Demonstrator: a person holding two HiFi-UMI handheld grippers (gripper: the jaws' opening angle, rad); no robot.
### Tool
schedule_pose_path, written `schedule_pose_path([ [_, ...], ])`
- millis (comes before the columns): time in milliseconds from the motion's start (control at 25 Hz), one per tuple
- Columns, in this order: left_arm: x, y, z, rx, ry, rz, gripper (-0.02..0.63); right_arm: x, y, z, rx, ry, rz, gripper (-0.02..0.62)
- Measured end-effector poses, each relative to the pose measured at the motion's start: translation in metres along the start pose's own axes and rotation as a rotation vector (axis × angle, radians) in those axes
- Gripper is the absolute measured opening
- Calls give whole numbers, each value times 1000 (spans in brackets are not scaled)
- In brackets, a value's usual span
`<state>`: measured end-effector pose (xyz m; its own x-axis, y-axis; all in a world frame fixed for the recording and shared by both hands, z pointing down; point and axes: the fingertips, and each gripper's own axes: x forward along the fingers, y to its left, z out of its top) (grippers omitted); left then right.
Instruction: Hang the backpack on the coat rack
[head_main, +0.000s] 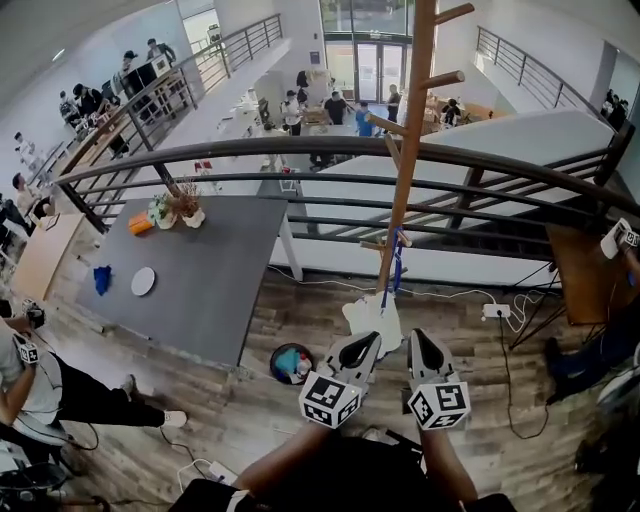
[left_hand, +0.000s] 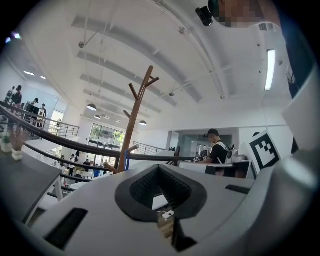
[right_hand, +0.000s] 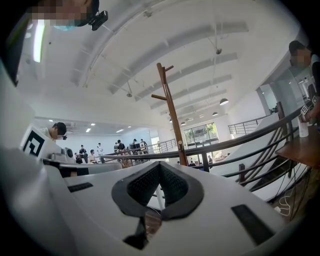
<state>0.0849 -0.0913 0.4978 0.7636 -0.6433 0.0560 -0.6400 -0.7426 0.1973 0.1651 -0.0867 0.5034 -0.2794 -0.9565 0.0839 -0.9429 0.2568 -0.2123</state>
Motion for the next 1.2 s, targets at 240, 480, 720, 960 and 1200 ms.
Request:
schedule_pose_path([
  [240, -11, -20, -10, -3, 13, 65, 5, -26, 1, -4, -13, 8, 44, 12],
  [480, -29, -36, -12, 14, 22, 104, 5, -47, 7, -2, -24, 10, 79, 12],
  [720, -44, -36, -8, 15, 10, 100, 5, -61, 16, -7, -49, 16, 72, 12],
  [960, -51, -40, -14, 15, 19, 58, 5, -65, 28, -16, -15, 31, 60, 12],
  [1200, -52, -30, -13, 15, 20, 36, 6, -58, 34, -22, 10, 39, 54, 12],
])
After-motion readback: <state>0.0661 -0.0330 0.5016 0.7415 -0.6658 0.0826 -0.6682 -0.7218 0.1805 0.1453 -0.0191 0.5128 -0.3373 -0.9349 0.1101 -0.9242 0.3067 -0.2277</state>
